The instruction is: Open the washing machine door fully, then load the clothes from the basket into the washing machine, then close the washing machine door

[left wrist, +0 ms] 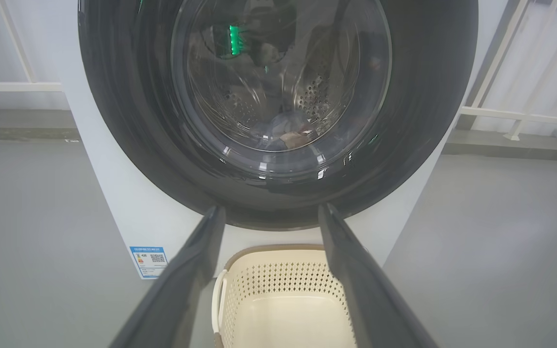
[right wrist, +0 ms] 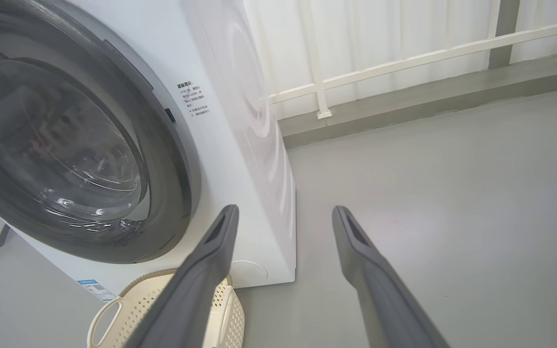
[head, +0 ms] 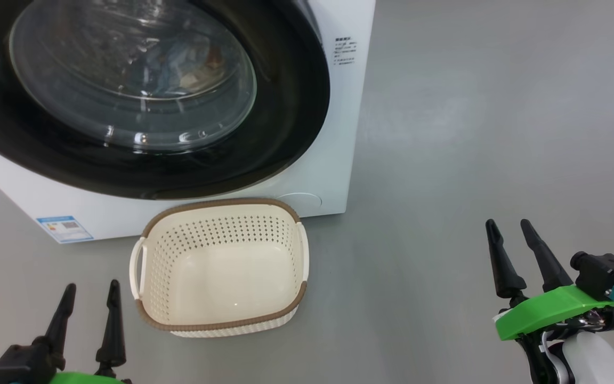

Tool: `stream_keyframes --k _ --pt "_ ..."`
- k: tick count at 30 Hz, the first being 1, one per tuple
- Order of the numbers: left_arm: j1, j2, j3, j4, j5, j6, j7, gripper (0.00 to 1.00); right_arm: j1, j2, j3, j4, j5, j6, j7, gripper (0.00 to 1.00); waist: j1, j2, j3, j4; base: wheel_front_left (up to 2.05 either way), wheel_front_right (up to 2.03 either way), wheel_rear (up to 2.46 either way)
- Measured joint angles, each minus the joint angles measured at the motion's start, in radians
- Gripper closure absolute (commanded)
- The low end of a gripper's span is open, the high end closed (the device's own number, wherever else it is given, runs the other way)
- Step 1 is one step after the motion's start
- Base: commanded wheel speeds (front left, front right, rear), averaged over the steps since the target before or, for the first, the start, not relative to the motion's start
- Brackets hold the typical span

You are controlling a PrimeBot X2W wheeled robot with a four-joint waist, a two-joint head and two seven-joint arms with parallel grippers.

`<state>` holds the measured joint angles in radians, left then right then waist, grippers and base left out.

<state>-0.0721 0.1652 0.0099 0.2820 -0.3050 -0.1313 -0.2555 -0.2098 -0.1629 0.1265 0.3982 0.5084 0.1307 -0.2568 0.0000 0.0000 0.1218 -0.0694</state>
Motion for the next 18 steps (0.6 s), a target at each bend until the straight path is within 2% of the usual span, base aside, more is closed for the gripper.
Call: stream_keyframes --k 18 --pt "0.02 -0.002 0.019 -0.021 0.009 0.0 0.0 0.0 0.018 0.002 -0.03 -0.013 -0.008 0.0 0.0 0.0 0.0 0.0 -0.01 -0.014 0.0 0.0 0.0"
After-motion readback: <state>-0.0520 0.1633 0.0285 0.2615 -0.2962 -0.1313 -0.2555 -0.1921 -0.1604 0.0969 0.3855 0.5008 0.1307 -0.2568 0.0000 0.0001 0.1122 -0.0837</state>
